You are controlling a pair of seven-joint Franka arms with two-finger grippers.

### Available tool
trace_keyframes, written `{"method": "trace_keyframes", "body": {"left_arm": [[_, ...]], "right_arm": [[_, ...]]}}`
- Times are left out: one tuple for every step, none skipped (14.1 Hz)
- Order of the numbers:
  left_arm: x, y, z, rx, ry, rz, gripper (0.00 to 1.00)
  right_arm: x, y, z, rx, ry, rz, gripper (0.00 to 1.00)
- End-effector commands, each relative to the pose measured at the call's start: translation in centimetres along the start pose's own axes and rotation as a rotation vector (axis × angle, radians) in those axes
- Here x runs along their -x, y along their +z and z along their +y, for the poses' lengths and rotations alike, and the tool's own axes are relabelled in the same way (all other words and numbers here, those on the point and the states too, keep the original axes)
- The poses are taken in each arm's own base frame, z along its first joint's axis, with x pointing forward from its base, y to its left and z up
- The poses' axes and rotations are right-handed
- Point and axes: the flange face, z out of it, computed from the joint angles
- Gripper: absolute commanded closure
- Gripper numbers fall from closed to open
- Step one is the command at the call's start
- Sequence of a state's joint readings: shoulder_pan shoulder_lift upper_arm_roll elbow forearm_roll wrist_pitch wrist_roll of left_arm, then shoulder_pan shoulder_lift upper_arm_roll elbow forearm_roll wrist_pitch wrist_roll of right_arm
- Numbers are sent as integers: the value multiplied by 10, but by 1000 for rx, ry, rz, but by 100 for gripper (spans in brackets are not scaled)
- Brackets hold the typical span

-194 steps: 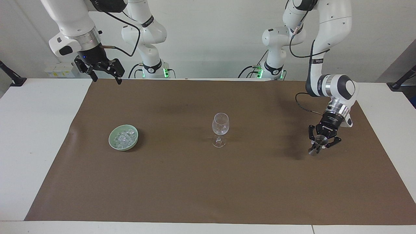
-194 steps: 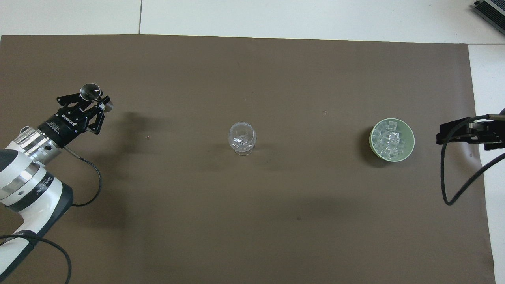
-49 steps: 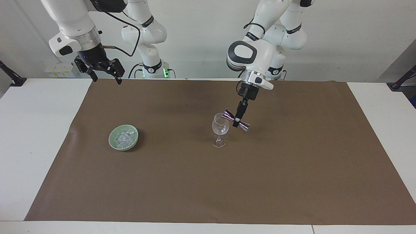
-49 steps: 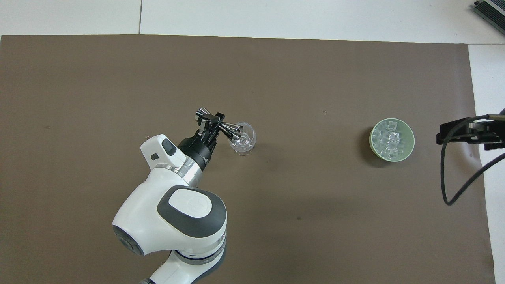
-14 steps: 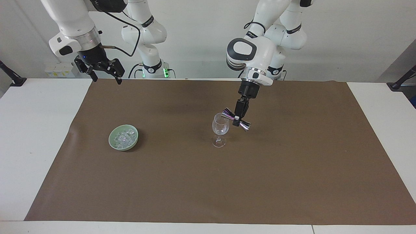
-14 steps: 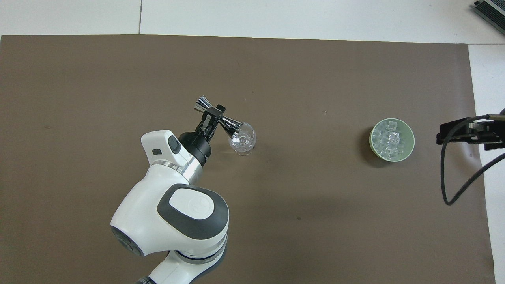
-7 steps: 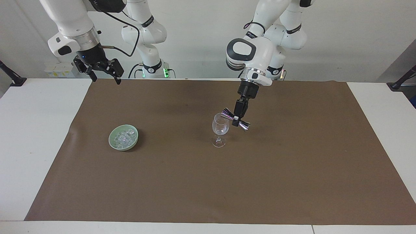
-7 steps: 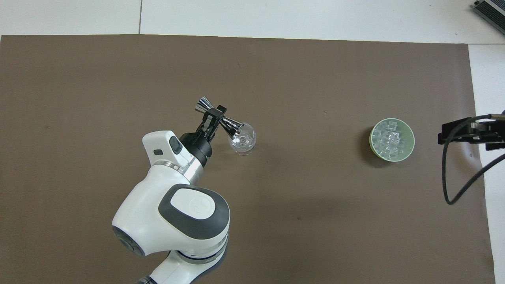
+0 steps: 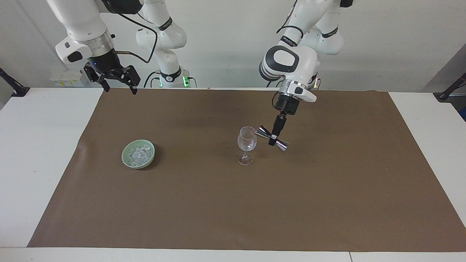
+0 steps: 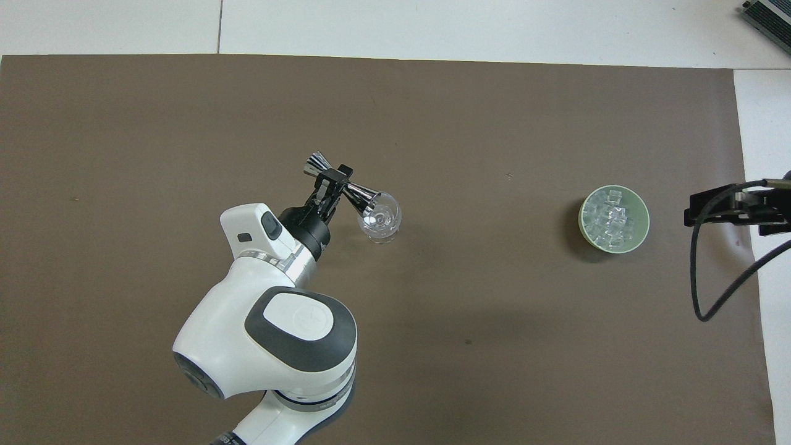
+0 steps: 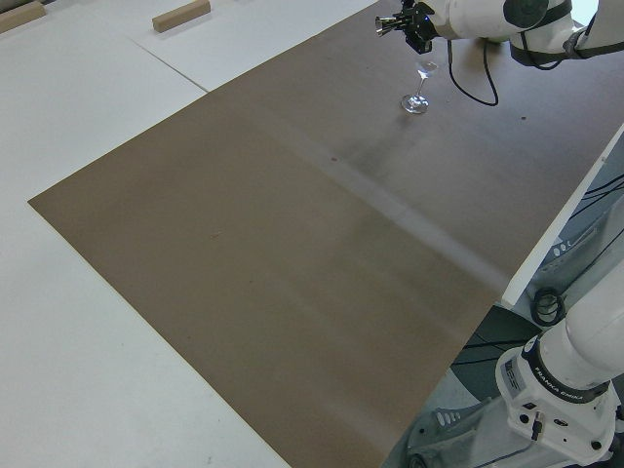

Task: Pour wine and add ice with both arms
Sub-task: 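Withdraw the tool with the left gripper while the right gripper reaches the container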

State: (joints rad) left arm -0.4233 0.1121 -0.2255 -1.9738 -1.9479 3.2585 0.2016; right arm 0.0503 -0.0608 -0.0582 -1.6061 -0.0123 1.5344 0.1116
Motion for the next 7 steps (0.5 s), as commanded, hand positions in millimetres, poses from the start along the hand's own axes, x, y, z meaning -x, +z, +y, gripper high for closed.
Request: {"method": "trace_keyframes", "body": {"left_arm": [[-33,-21,-6,24,-72,-27,100],[-43,-26,-9,29,-97,-36,100],[-57,-31,-12,35,-130,-40,100],[-69,-36,-15,43,-162,-47,100],[-77,-39,-16,47,-206,-47,100],[-83,-40,-18,47,-235,-40,100],[-96,-45,-23,46,-253,-27,100]], "right_arm": [[2,6,0,-25,-23,31,0],[0,7,0,-24,-23,42,0],[-2,12,-1,-26,-24,47,0],[-4,15,-1,-27,-26,54,0],[-5,20,-1,-25,-26,58,0],[-6,24,-1,-28,-28,65,0],[-8,29,-1,-26,-41,73,0]]}}
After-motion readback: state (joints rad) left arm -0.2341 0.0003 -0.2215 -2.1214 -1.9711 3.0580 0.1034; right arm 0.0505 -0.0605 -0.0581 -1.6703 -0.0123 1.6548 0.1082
